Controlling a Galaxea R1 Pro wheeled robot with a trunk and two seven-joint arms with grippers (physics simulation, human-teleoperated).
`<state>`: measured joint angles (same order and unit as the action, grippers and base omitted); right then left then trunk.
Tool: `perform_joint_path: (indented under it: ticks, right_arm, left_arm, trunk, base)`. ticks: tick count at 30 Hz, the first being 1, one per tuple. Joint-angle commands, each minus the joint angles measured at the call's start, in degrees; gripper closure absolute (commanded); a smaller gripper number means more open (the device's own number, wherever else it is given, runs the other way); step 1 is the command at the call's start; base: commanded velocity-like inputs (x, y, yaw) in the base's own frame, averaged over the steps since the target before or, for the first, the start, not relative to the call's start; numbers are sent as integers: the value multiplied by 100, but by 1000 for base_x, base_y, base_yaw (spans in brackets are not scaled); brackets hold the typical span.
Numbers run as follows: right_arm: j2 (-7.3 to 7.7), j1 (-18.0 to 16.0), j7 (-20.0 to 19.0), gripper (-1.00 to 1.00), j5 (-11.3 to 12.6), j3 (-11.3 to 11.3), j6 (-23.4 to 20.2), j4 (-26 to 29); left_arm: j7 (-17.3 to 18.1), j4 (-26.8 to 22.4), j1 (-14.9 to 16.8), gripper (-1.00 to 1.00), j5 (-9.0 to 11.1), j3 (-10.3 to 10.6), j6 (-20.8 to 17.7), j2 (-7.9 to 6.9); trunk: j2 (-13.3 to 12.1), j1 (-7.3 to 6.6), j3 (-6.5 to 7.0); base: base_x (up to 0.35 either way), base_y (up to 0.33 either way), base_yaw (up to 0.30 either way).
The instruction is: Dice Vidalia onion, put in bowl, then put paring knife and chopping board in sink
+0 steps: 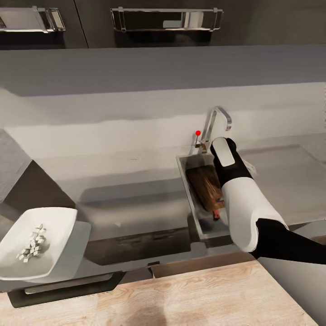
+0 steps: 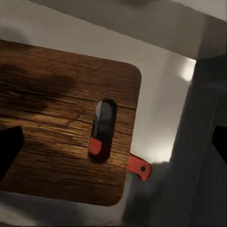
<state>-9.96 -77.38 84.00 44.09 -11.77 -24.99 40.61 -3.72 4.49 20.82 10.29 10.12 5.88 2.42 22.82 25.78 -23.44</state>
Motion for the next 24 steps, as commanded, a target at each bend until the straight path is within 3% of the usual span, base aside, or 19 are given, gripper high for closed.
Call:
perform_joint_path:
  ticks: [1, 5, 9, 10, 11, 12, 15, 18, 24]
  right_arm:
    - [-3, -5, -253, -100, 3, -18, -346, -8]
    - [-3, -5, -1083, -100, -26, -10, -833, -136]
    - [-3, -5, -1473, -100, -43, 112, -1027, -235]
    - [-3, -5, -1617, -100, -51, 320, -1057, -245]
    - [-3, -5, -1873, -100, -60, 804, -1075, -251]
    - [-3, -5, -1951, -100, -62, 947, -1077, -252]
    - [-3, 1, -2721, -100, -69, 1854, -1084, -262]
    - [-3, 13, -3205, -100, -171, 2126, -1076, -264]
    - [-3, 216, -4315, -100, -890, 2252, -1062, -267]
  left_arm:
    - [-6, 26, 10, -100, 52, 50, 42, 6]
    - [-6, 26, 10, -100, 52, 50, 37, 12]
    - [-6, 26, 10, -100, 52, 48, 36, 13]
    - [-6, 26, 10, -100, 52, 48, 36, 13]
    - [-6, 26, 10, -100, 52, 48, 36, 13]
    - [-6, 26, 10, -100, 52, 49, 36, 13]
    - [-6, 26, 10, -100, 52, 51, 36, 16]
    - [-6, 26, 10, -100, 52, 49, 36, 21]
    - [-6, 26, 10, -100, 52, 51, 36, 36]
  trunk:
    - [10, 0, -9]
    - [10, 0, -9]
    - [10, 0, -9]
    - [10, 0, -9]
    - [10, 0, -9]
    - [10, 0, -9]
    - [10, 0, -9]
    - [10, 0, -9]
    - [10, 0, -9]
  base:
    - [-291, 0, 0]
    - [-321, 0, 0]
    - [-335, 0, 0]
    - [-337, 0, 0]
    - [-337, 0, 0]
    - [-337, 0, 0]
    - [-337, 0, 0]
    - [-337, 0, 0]
    - [-337, 0, 0]
